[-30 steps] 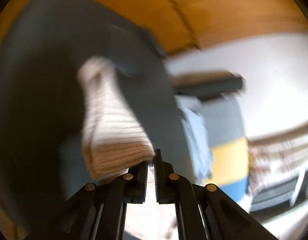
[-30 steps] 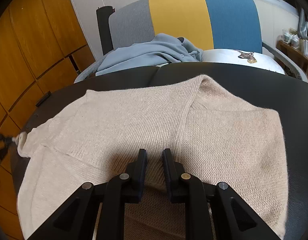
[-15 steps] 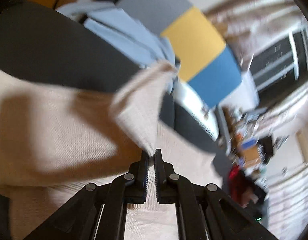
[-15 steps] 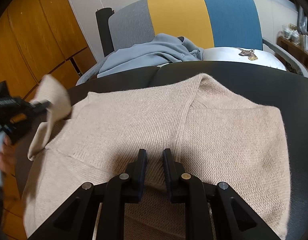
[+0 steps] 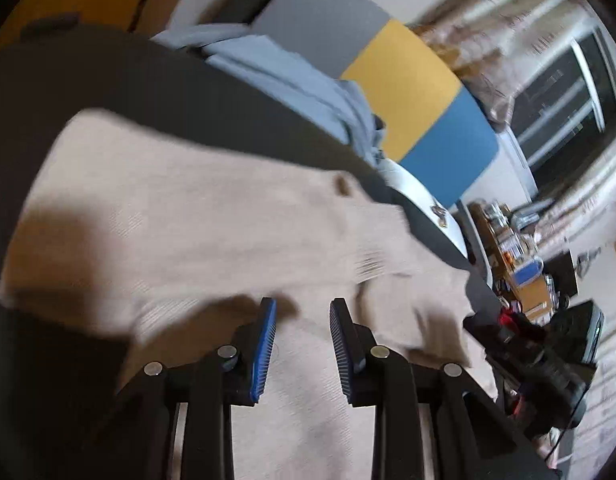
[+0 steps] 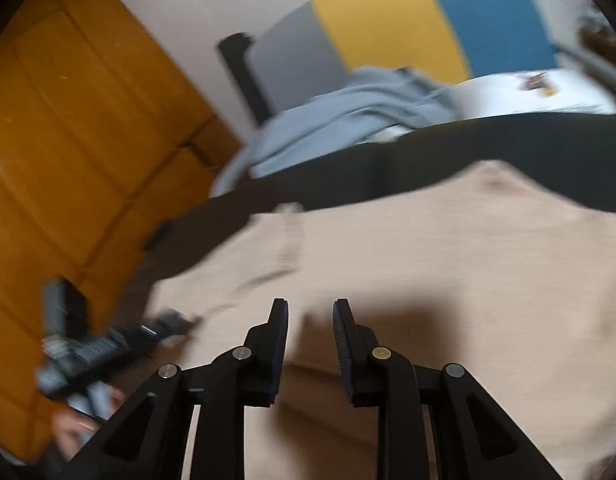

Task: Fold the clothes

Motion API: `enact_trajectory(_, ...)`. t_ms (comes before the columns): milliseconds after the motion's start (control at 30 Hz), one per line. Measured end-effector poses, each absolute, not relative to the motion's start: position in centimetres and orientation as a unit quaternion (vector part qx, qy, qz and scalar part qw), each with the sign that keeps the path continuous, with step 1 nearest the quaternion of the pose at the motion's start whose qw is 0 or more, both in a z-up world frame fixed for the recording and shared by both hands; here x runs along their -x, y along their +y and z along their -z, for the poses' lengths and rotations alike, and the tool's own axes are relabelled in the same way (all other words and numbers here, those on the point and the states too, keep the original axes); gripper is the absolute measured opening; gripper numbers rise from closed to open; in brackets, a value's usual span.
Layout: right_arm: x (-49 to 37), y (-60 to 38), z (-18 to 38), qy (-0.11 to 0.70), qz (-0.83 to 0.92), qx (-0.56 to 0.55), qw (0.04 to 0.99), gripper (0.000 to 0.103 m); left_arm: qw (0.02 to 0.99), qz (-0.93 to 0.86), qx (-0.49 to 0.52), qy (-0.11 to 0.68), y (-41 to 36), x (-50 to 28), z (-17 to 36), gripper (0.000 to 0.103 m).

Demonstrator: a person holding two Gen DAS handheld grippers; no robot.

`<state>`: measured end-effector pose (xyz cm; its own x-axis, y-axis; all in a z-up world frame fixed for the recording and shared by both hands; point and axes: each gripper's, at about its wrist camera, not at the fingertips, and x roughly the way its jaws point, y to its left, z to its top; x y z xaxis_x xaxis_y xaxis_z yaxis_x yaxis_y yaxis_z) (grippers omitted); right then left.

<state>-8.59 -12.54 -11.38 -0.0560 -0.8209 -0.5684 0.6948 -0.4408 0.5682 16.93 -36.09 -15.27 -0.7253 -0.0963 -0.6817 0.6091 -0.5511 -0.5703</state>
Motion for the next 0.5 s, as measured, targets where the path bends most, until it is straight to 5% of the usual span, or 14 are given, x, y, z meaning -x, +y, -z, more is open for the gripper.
enact_trajectory(500, 9.4, -22.3, 15.1, -0.161, 0.706, -0.518, 0.455, 0.032, 0.206, 0.841, -0.272, 0.421, -36.2, -20.1, 17.9, 0.024)
